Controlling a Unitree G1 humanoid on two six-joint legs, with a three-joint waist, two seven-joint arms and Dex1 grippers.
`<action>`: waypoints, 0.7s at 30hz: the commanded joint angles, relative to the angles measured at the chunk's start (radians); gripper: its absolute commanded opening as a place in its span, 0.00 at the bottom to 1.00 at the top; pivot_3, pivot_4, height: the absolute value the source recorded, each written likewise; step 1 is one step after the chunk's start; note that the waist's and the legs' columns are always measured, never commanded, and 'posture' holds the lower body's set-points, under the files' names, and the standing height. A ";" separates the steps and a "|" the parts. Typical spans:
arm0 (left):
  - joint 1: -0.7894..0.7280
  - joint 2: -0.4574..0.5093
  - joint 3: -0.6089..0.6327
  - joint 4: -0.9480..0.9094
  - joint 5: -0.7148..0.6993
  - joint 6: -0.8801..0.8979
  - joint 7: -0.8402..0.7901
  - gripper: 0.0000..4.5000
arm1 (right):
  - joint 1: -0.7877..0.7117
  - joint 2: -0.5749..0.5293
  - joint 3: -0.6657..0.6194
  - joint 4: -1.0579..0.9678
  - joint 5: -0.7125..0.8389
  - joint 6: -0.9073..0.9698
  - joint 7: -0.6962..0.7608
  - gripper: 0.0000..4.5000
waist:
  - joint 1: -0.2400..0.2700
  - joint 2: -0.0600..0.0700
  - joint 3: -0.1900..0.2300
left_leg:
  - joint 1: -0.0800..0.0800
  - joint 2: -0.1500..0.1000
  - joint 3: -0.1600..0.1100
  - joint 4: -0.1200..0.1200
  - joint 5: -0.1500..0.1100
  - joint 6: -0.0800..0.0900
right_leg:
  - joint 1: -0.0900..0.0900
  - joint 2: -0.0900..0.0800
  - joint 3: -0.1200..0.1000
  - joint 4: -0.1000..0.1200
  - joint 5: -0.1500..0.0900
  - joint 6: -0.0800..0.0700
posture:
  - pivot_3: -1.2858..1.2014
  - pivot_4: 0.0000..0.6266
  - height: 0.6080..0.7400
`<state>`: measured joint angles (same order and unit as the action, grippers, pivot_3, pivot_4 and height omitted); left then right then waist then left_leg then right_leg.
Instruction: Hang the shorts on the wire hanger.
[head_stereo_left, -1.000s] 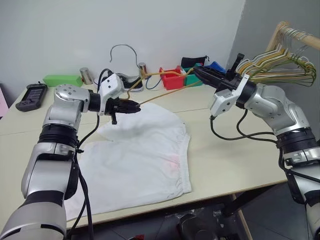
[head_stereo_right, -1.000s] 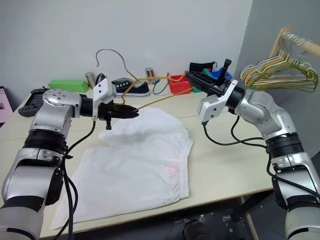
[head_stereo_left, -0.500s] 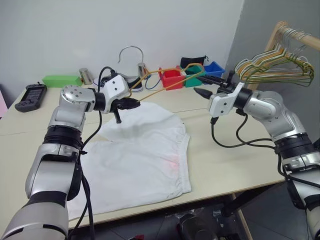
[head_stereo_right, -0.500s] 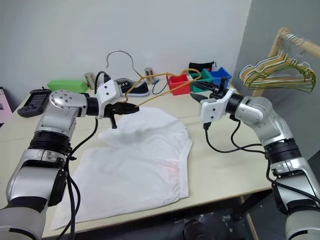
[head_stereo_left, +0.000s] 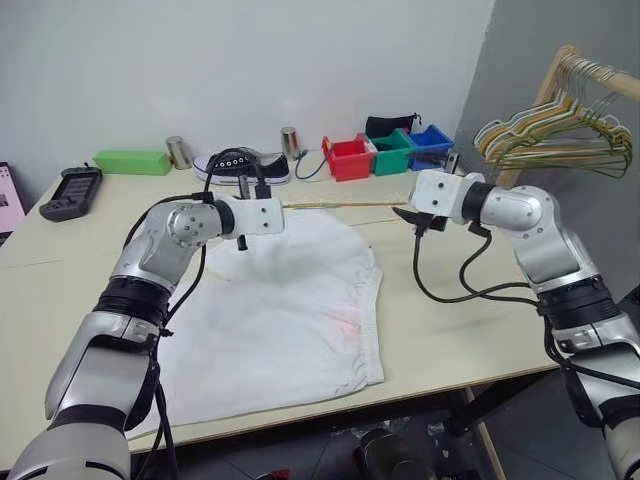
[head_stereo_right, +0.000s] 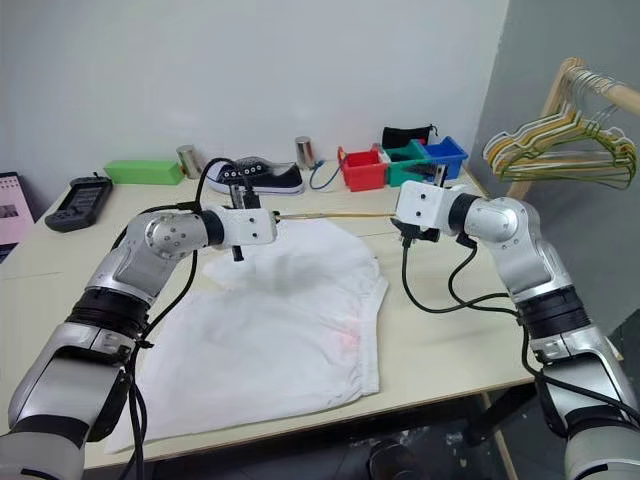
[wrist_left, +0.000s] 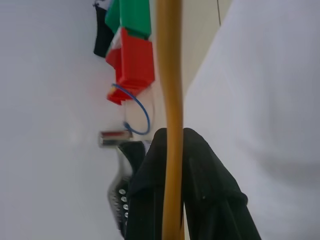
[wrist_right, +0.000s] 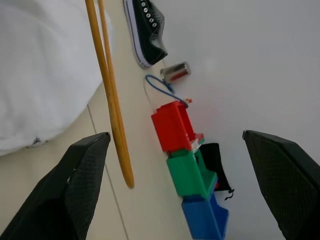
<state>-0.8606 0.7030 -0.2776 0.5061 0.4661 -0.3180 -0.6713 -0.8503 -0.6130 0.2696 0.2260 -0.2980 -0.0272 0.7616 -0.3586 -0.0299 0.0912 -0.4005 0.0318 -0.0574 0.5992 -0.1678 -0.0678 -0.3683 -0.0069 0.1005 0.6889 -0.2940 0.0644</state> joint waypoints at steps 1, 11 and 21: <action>0.008 -0.006 -0.015 -0.115 0.064 0.015 0.052 0.00 | -0.037 0.003 0.009 0.020 -0.045 0.035 -0.016 1.00 | -0.001 0.000 0.000 | 0.000 0.000 0.000 0.000 0.000 0.000 | 0.000 0.000 0.000 0.000 0.000 0.000 | 0.42 0.02 1.00; 0.044 -0.032 -0.022 -0.219 0.087 0.094 0.036 0.00 | -0.084 0.014 0.044 0.126 -0.135 0.024 -0.065 0.96 | -0.003 0.000 0.000 | 0.000 0.000 0.000 0.000 0.000 0.000 | -0.001 0.000 0.000 0.001 0.000 0.000 | 0.42 0.01 1.00; 0.037 -0.023 -0.036 -0.190 0.110 0.092 0.041 0.00 | -0.089 0.013 0.036 0.132 -0.146 0.020 -0.058 0.46 | -0.003 0.000 0.000 | 0.000 -0.001 0.000 0.000 0.000 0.000 | -0.001 0.000 0.000 0.001 0.000 0.000 | 0.42 0.02 1.00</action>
<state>-0.8079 0.6642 -0.3146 0.3219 0.5603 -0.2225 -0.6369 -0.8947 -0.5880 0.3240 0.3792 -0.4364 0.0043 0.7164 -0.3613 -0.0299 0.0912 -0.4005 0.0313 -0.0575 0.5991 -0.1676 -0.0675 -0.3689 -0.0069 0.1009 0.6898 -0.2940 0.0644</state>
